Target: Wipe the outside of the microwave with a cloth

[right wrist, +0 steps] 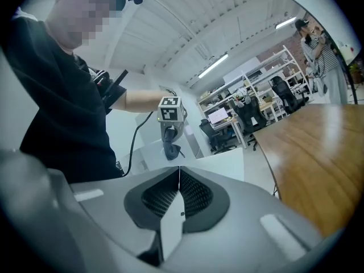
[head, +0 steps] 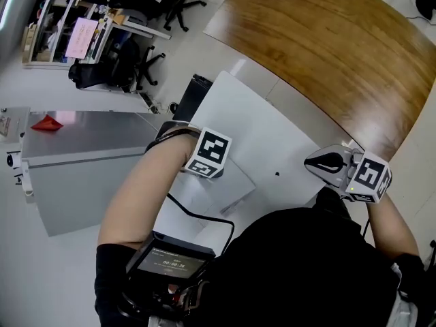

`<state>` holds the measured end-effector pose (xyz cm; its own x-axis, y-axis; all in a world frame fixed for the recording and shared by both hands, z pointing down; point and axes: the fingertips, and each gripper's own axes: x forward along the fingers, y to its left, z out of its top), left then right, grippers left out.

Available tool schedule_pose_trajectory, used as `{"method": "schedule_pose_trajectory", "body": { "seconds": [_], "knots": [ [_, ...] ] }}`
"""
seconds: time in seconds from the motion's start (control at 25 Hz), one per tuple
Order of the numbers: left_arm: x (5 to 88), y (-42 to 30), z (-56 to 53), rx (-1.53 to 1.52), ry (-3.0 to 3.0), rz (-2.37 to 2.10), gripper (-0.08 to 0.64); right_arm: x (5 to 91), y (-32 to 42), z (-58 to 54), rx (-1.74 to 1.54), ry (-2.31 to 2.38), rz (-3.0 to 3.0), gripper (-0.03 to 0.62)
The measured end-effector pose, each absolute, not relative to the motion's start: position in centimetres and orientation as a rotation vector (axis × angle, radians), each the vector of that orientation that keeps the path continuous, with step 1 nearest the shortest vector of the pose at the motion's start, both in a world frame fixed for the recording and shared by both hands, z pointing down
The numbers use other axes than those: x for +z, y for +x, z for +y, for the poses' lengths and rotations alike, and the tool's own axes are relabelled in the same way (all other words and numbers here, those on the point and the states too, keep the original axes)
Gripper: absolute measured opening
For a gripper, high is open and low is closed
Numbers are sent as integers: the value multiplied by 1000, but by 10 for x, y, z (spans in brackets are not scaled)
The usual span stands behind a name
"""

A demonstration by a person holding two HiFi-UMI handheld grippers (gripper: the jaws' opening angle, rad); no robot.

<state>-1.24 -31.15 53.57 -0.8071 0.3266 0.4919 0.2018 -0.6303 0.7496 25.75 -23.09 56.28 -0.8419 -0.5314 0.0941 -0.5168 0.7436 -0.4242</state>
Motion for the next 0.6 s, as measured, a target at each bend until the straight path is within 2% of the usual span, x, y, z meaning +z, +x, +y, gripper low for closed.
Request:
{"method": "schedule_pose_trajectory", "body": {
  "seconds": [0.4,0.6],
  "knots": [
    [670,-14,-296,2550,871,1298,66,594,283,-215,-784,-971,2873,8],
    [674,-6,-285,2494,999,1256,66,591,283,-210,-798,-957,2885,8]
  ]
}}
